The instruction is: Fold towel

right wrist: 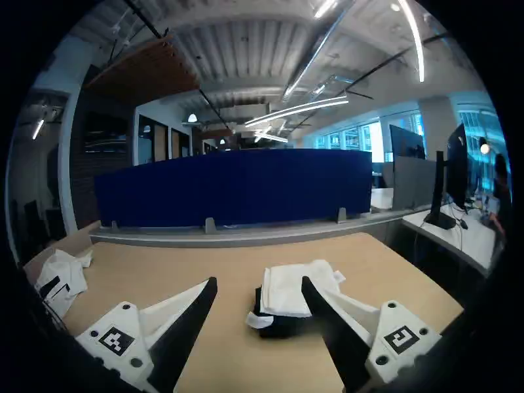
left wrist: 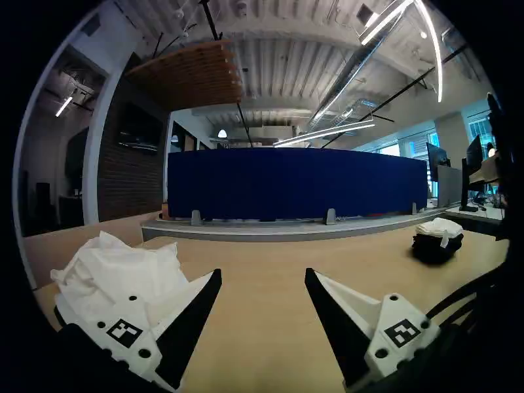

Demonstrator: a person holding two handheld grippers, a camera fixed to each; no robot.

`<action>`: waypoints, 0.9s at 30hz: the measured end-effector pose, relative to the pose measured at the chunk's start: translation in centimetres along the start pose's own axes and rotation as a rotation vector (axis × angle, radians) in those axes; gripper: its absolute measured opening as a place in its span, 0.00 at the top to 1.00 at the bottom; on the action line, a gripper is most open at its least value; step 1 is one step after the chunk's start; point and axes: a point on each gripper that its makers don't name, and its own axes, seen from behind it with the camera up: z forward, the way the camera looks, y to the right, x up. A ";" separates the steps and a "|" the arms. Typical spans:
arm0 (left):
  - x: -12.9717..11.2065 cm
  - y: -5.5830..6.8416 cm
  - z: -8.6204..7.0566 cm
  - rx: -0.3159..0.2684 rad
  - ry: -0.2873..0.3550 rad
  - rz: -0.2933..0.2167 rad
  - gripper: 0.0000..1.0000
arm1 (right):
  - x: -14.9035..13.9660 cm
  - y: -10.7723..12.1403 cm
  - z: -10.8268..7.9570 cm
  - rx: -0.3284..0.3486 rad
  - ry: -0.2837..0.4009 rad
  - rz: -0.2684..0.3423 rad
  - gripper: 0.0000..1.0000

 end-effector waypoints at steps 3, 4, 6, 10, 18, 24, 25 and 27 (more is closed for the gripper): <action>0.0 0.1 -0.1 0.000 0.001 0.000 0.06 | 0.0 0.0 0.1 0.003 0.005 0.004 0.00; 0.1 0.1 -0.1 0.000 0.001 0.001 0.06 | 0.0 0.1 0.1 0.003 0.008 0.006 0.00; 0.0 0.1 -0.1 0.000 0.002 0.001 0.06 | 0.1 0.2 0.1 0.003 0.016 0.012 0.00; 0.0 0.2 -0.2 0.000 0.001 0.002 0.05 | 0.5 0.7 -0.2 0.001 0.044 0.034 0.00; 0.0 0.2 -0.3 0.000 0.001 0.002 0.05 | 0.9 2.4 -0.9 0.005 0.105 0.061 0.00; 0.0 0.2 -0.3 0.000 0.001 0.002 0.05 | -0.2 3.6 -1.2 0.031 0.150 0.101 0.00; 0.0 0.2 -0.2 0.000 0.001 0.002 0.05 | -0.4 3.9 -1.1 0.032 0.156 0.105 0.00; 0.0 0.2 -0.2 0.000 0.001 0.002 0.05 | -1.0 4.6 -1.1 0.031 0.169 0.109 0.00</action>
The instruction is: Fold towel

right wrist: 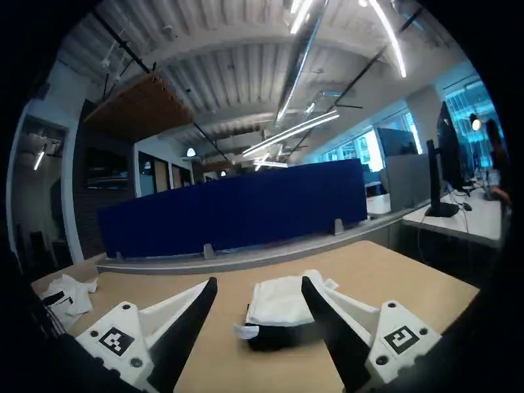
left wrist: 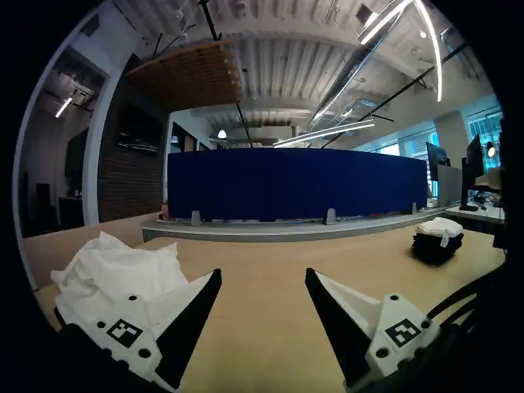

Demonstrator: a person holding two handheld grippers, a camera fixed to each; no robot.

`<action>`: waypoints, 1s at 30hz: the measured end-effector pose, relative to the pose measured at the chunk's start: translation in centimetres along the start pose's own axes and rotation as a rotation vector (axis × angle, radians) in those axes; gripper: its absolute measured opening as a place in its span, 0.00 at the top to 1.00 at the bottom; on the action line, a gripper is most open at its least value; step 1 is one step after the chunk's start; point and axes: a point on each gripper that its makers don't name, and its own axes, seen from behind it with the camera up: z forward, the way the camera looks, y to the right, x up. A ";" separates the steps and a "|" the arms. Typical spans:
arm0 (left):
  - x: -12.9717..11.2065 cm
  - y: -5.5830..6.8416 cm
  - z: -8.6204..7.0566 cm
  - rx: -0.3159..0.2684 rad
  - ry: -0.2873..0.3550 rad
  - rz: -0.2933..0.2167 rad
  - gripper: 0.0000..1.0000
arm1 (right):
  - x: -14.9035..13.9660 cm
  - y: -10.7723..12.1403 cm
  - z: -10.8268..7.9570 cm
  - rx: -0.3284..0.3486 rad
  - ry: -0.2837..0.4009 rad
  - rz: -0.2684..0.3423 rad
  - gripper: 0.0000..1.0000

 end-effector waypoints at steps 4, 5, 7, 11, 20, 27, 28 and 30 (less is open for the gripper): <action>0.0 0.0 0.0 0.000 0.000 0.000 0.05 | -1.6 1.7 -0.1 -0.014 0.014 -0.006 0.00; 0.0 0.0 0.0 0.000 0.000 0.000 0.05 | -2.0 2.1 -0.2 -0.019 0.013 -0.006 0.00; 0.0 0.0 0.0 0.000 0.000 0.000 0.05 | -2.8 2.7 -0.2 -0.028 0.011 0.000 0.00; 0.1 0.0 0.1 0.000 0.000 0.000 0.05 | -4.1 3.8 -0.2 -0.043 0.011 0.011 0.00; 0.1 0.0 0.0 0.000 0.000 0.000 0.05 | -6.2 4.6 0.9 -0.049 -0.005 0.021 0.00; 0.1 0.0 0.0 0.000 0.000 0.000 0.05 | -7.0 4.9 1.6 -0.048 -0.014 0.029 0.00; 0.1 0.0 0.0 0.000 0.000 0.000 0.05 | -7.0 4.8 1.6 -0.045 -0.011 0.028 0.00; 0.1 0.0 0.0 0.000 0.000 0.000 0.05 | -7.1 4.6 1.5 -0.038 -0.007 0.026 0.00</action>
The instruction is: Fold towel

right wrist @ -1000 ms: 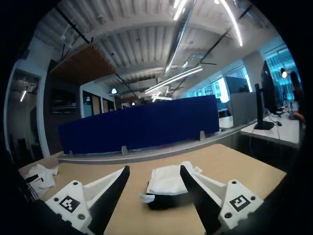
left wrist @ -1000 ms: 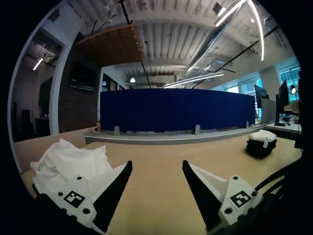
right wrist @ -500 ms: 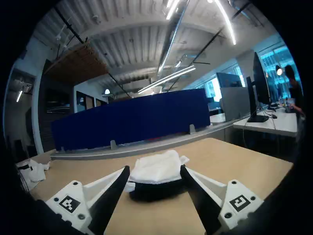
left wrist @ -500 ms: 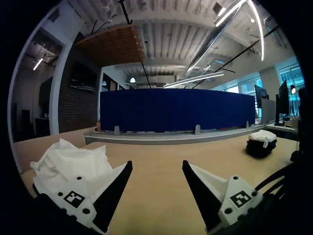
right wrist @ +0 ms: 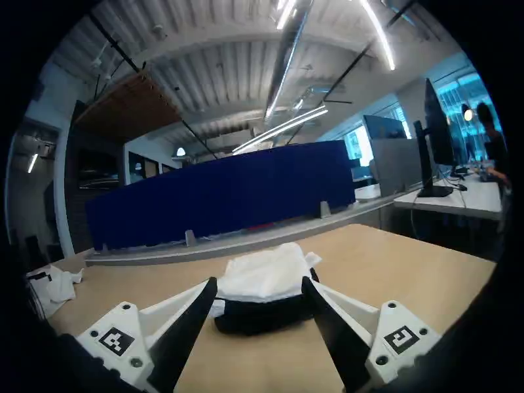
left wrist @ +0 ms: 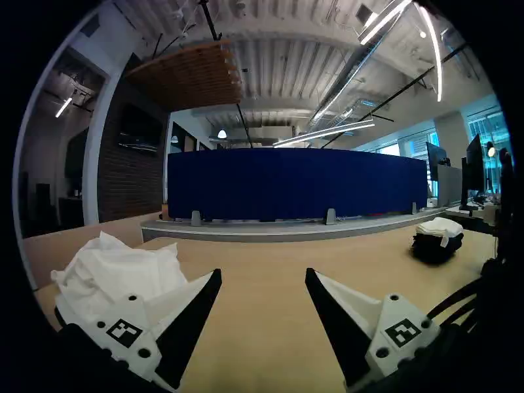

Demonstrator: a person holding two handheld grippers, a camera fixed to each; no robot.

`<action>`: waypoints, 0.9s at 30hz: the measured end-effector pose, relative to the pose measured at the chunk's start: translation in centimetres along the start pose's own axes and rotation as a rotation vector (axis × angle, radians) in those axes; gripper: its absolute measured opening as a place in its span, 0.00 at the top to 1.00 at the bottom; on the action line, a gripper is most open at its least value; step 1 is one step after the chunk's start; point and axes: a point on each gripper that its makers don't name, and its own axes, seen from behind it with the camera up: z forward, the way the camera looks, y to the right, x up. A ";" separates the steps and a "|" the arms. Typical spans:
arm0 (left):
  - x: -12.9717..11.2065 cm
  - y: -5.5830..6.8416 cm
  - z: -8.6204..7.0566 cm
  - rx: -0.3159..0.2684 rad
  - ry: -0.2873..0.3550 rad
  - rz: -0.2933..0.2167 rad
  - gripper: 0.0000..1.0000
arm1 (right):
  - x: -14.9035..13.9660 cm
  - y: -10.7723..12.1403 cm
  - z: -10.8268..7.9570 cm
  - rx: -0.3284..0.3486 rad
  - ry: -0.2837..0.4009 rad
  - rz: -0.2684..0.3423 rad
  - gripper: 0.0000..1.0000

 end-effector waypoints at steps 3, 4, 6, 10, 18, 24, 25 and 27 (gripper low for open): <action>0.0 0.0 0.0 0.000 0.000 0.000 0.05 | -0.3 -0.2 -0.2 0.011 0.002 -0.011 0.00; 0.0 0.0 0.0 0.000 0.000 0.000 0.05 | -0.3 -0.3 -0.3 0.014 0.005 -0.017 0.00; 0.0 0.0 0.0 0.000 0.000 0.000 0.05 | -0.3 -0.4 -0.5 0.018 0.009 -0.028 0.00; 0.0 0.0 0.0 0.000 0.000 0.000 0.05 | -0.2 -0.7 -0.9 0.023 0.017 -0.052 0.00; 0.0 0.0 0.0 0.000 0.000 0.000 0.05 | -0.5 -1.8 -1.2 0.036 0.029 -0.102 0.00; 0.0 0.0 -0.1 0.000 0.000 0.000 0.05 | -0.8 -2.2 -1.1 0.035 0.028 -0.140 0.00; 0.0 0.0 -0.1 0.000 0.000 0.000 0.05 | -0.8 -2.2 -1.1 0.035 0.027 -0.148 0.00; 0.0 0.0 -0.1 0.000 0.000 0.000 0.05 | -0.9 -2.4 -1.1 0.036 0.027 -0.161 0.00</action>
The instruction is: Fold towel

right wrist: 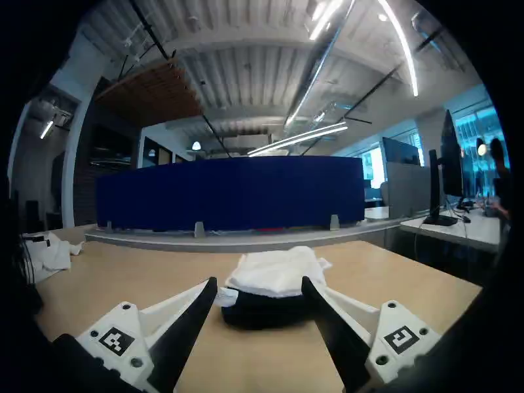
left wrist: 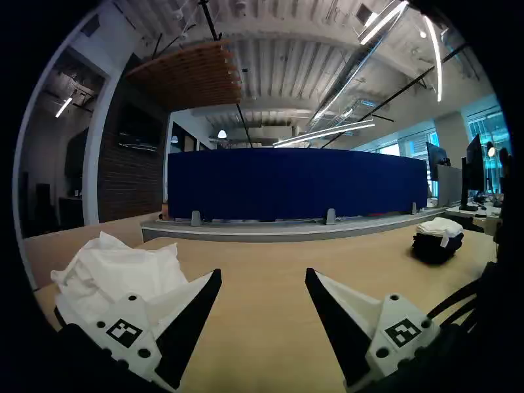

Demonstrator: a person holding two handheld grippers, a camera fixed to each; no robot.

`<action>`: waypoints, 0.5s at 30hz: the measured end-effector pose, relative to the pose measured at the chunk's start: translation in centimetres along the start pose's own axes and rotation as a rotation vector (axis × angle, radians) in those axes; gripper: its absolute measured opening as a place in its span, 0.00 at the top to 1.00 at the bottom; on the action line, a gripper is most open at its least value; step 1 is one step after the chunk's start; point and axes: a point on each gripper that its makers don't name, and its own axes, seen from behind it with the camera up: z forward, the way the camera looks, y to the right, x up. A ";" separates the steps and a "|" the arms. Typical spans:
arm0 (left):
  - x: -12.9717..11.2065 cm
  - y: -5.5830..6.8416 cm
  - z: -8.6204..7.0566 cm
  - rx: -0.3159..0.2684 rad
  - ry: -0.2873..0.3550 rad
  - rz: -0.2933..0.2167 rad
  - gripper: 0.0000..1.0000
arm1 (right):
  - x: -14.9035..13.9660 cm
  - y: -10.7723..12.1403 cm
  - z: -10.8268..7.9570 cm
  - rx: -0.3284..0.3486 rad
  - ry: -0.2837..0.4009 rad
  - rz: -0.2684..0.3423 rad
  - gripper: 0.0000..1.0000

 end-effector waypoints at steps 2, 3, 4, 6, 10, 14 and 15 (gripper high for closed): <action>0.0 0.0 0.0 0.000 0.000 0.000 0.05 | 0.0 -0.3 0.0 0.004 0.000 -0.014 0.00; 0.0 0.0 0.0 0.000 0.000 0.000 0.05 | -0.1 -0.4 0.0 0.005 0.000 -0.020 0.00; 0.0 0.0 0.0 0.000 0.000 0.000 0.05 | -0.1 -0.5 0.1 0.006 -0.001 -0.027 0.00; 0.0 0.0 0.0 0.000 0.000 0.000 0.05 | -0.2 -0.7 0.1 0.007 -0.002 -0.034 0.00; -0.1 0.0 0.0 0.000 0.000 0.000 0.05 | -0.2 -0.7 0.1 0.005 -0.001 -0.030 0.00; -0.1 0.0 0.0 0.000 0.000 0.000 0.05 | -0.2 -0.7 0.1 0.005 -0.002 -0.031 0.00; -0.1 0.0 0.1 0.000 0.000 0.000 0.05 | -0.2 -0.7 0.1 0.005 -0.002 -0.032 0.00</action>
